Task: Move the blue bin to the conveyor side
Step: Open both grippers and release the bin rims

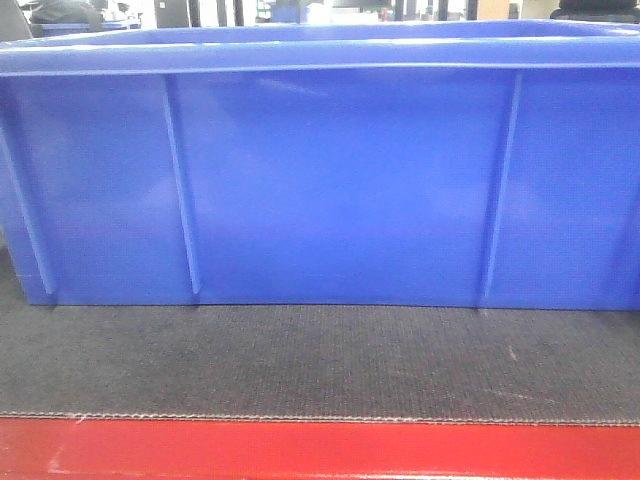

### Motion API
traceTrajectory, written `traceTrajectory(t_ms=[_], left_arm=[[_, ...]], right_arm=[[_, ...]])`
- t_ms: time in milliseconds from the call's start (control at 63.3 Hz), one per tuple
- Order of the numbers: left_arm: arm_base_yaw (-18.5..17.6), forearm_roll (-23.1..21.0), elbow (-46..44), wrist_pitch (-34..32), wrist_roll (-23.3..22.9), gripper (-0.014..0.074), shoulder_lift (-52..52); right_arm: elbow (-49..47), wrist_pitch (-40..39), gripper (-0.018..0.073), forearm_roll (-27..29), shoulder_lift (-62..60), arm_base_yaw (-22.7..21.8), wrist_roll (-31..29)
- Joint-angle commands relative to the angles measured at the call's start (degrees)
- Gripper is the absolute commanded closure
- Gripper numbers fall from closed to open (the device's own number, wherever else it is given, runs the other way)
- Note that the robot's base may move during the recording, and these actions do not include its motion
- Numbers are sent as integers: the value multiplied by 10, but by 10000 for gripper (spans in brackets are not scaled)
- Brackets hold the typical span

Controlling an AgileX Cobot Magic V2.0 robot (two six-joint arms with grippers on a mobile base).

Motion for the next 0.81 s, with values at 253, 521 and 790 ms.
traceTrajectory(t_ms=[253, 521, 790], left_arm=[[-4, -23, 30, 9, 1, 606, -89], [-4, -45, 217, -161, 1, 606, -184], [-4, -44, 432, -343, 1, 606, -297]], right_arm=[[28, -58, 629, 0, -123, -1, -29], [302, -260, 629, -17, -286, -1, -31], [577, -479, 629, -22, -441, -1, -31]])
